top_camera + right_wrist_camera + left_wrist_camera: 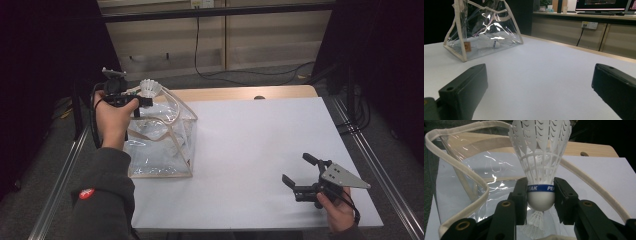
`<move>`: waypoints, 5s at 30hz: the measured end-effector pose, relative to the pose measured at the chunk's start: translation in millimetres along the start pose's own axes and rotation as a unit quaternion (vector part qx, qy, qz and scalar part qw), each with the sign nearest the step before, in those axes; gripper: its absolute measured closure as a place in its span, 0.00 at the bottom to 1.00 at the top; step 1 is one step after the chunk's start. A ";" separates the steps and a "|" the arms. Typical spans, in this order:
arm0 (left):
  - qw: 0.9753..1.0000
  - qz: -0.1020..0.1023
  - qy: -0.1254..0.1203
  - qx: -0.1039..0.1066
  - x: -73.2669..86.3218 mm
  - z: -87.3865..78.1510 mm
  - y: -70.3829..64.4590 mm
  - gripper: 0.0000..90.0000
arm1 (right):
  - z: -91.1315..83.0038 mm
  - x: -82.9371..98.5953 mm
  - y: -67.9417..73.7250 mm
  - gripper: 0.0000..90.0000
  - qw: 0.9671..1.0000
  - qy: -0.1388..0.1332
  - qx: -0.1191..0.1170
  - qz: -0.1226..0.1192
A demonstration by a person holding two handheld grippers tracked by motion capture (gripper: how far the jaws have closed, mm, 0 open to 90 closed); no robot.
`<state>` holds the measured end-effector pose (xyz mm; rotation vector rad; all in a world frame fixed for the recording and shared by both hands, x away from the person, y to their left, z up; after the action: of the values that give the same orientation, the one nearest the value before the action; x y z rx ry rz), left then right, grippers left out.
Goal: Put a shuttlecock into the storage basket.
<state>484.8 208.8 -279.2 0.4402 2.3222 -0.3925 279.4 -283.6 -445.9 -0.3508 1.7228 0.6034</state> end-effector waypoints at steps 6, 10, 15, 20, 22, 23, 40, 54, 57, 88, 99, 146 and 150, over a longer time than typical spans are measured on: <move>1.000 -0.002 0.001 -0.002 0.9 2.7 0.1 0.72 | 0.0 0.1 -0.1 0.00 1.000 0.000 0.000 0.000; 1.000 0.002 0.003 0.000 1.3 4.1 0.6 0.72 | 0.3 0.1 -0.3 0.00 1.000 0.000 -0.001 -0.002; 1.000 0.002 0.005 -0.005 3.2 6.7 1.4 0.72 | 0.4 0.3 -0.3 0.00 1.000 0.000 0.000 -0.001; 1.000 -0.002 0.003 -0.007 4.9 8.1 2.2 0.72 | 0.0 0.1 -0.3 0.00 1.000 0.000 0.000 -0.001; 1.000 0.001 0.007 -0.006 5.7 8.4 3.0 0.72 | 0.1 0.0 -0.7 0.00 1.000 0.000 0.000 -0.002; 1.000 0.001 0.007 -0.007 5.9 8.7 3.2 0.72 | 0.0 0.0 -0.5 0.00 1.000 0.000 0.000 -0.001; 1.000 0.003 -0.002 -0.010 7.2 10.5 3.0 0.65 | -0.4 0.0 -0.7 0.00 1.000 0.000 0.001 -0.001; 0.999 0.017 -0.010 0.037 7.9 3.7 -8.7 0.55 | -1.5 0.2 -1.5 0.00 1.000 0.000 0.005 -0.001; 0.999 0.024 -0.006 0.047 8.9 1.6 -12.6 0.52 | -0.8 -0.3 -1.4 0.00 1.000 0.000 0.003 -0.001; 0.978 0.111 -0.014 0.176 22.2 -25.9 -66.5 0.26 | 1.7 0.4 2.5 0.00 1.000 0.005 -0.001 -0.007; 0.972 0.133 -0.016 0.192 18.3 -34.4 -75.9 0.22 | 1.4 0.6 2.9 0.00 1.000 0.006 -0.002 -0.005; 0.947 0.185 -0.007 0.263 66.0 -36.1 -90.5 0.15 | 0.2 0.1 3.2 0.00 1.000 0.006 -0.001 -0.007; 0.946 0.184 -0.006 0.266 71.3 -34.1 -91.1 0.15 | 0.4 0.1 3.6 0.00 1.000 0.004 -0.002 -0.008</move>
<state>377.7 155.0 -292.6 1.1074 2.0361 -0.8325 277.8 -280.4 -445.4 -0.3701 1.7258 0.5942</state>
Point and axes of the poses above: each handheld gripper's, and its own axes: z roughly forward along the jaws, x roughly out of its underside, y roughly to its left, the point moved 2 cm from there along z, roughly forward along the jaws, and after that the axes turned 11 degrees about z, right-handed, at the moved point
